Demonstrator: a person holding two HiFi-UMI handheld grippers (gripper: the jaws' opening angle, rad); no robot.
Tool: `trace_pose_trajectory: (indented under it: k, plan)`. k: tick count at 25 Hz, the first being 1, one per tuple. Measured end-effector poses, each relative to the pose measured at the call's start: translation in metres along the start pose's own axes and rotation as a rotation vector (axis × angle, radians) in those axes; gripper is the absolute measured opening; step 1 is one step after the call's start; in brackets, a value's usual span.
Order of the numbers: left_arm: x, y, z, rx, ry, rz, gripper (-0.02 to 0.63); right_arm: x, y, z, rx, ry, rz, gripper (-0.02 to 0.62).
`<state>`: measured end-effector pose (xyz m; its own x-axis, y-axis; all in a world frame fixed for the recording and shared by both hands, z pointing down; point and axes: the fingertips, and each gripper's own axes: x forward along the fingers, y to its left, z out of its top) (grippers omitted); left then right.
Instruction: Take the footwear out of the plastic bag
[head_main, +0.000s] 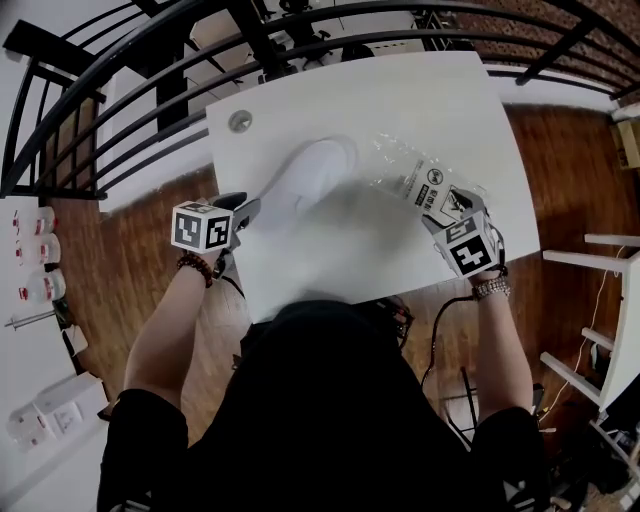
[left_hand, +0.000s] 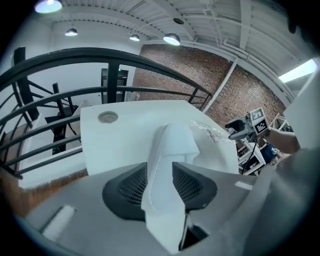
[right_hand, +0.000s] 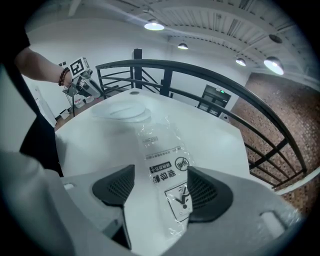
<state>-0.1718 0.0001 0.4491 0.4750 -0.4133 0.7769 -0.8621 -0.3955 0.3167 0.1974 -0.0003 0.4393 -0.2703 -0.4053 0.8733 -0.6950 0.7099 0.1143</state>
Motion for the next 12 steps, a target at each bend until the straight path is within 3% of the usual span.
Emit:
trace_pose_trajectory:
  k: [4,12]
  plan:
    - [-0.015,-0.005,0.007,0.074,-0.052,0.002,0.13,-0.011,0.024,0.019,-0.007,-0.047,-0.035,0.283]
    - [-0.049,-0.045,0.026,0.258,-0.169,-0.081,0.069,-0.045,0.085,0.068,-0.045,-0.165,-0.15,0.084]
